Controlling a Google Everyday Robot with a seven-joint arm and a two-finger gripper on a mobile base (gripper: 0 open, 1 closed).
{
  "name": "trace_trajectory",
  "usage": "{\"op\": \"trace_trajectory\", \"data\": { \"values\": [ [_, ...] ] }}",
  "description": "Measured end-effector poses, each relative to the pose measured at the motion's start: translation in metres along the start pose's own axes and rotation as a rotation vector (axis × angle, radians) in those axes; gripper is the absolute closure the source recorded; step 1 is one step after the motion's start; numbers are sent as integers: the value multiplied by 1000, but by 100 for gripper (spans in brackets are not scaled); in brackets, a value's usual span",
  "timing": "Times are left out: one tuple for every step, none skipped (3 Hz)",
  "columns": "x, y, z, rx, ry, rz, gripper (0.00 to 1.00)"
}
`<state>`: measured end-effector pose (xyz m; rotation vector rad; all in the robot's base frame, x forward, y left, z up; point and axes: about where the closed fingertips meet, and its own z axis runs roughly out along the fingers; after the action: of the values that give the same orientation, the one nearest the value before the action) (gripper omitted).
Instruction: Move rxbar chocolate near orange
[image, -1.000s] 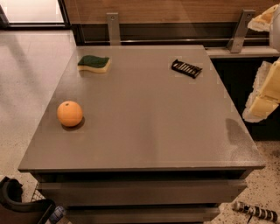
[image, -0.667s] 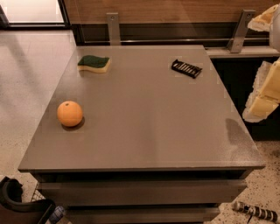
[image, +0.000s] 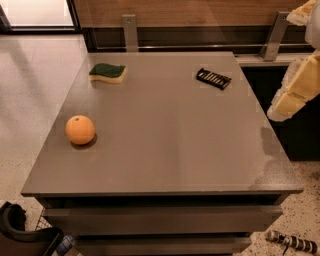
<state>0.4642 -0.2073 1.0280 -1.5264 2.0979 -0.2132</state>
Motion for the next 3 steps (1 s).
{"op": "trace_trajectory", "data": {
  "values": [
    [11,-23,15,32,-74,79,0],
    [25,-54,34,56,-186,153,0],
    [34,-85,63,45,-317,209,0]
  ]
}}
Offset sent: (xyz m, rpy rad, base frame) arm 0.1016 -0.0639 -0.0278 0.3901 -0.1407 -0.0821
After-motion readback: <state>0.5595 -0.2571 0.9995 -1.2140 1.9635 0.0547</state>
